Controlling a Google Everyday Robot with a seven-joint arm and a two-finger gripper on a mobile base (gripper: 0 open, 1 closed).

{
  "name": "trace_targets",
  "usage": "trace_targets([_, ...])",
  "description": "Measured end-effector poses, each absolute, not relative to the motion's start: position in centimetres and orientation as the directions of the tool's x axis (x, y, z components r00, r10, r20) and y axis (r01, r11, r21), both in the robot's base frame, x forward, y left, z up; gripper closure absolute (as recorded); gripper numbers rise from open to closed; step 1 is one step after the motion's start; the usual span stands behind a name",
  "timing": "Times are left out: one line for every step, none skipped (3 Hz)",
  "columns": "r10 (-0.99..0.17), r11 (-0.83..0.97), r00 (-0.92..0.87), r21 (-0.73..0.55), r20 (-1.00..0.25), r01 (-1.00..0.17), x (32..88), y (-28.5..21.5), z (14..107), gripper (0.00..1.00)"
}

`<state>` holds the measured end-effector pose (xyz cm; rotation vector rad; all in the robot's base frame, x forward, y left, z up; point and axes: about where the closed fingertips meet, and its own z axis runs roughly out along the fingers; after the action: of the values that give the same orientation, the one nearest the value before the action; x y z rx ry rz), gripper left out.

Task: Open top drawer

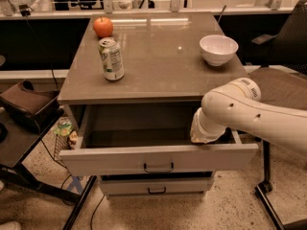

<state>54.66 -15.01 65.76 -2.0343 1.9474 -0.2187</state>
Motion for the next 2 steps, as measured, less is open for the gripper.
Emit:
trace_targets([-0.994,-0.036,0.060,-0.247,-0.088,-0.968,51.83,-15.66,65.28,1.00])
trace_targets([-0.995,-0.041,0.061,-0.224,-0.084,-0.974,50.99,-15.84,65.22,1.00])
